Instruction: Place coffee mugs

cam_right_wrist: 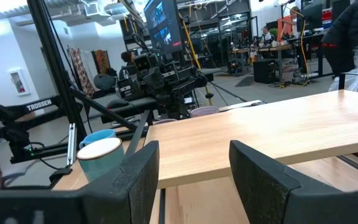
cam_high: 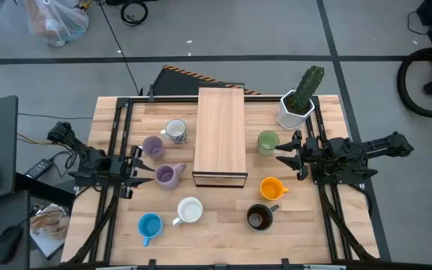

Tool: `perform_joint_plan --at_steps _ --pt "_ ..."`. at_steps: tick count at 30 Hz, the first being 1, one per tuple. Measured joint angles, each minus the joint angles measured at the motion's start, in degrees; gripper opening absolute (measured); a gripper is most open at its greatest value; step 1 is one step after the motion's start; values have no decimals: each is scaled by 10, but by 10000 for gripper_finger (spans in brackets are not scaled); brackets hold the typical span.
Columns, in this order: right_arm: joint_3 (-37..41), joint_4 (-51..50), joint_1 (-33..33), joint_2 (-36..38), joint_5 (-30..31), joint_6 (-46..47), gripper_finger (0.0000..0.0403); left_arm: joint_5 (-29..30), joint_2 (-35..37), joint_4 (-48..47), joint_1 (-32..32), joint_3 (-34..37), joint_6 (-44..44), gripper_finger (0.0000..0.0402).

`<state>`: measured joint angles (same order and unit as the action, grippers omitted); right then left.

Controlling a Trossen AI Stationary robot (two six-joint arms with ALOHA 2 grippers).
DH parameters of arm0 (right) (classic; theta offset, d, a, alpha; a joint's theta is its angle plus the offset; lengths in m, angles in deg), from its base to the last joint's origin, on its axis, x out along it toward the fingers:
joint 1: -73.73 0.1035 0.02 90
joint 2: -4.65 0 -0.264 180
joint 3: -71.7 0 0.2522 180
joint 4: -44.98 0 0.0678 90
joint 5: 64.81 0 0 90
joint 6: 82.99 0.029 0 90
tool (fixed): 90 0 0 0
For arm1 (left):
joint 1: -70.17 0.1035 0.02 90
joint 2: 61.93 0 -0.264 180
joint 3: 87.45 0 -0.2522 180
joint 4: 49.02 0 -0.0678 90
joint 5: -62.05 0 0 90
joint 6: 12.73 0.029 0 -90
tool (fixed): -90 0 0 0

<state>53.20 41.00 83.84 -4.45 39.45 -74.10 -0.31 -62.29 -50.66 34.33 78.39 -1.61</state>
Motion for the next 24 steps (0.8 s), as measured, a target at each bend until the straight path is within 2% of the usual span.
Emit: perform_joint_plan --at_steps 12,15,19,24 --pt "0 0 0 0 0 0 201 0 0 8 0 0 0 140" --pt "0 7 0 0 8 0 201 5 0 41 0 0 3 140" --pt "0 48 0 0 56 0 201 10 0 98 0 0 -13 140" --pt "0 98 0 0 60 0 201 11 0 131 1 0 25 140"
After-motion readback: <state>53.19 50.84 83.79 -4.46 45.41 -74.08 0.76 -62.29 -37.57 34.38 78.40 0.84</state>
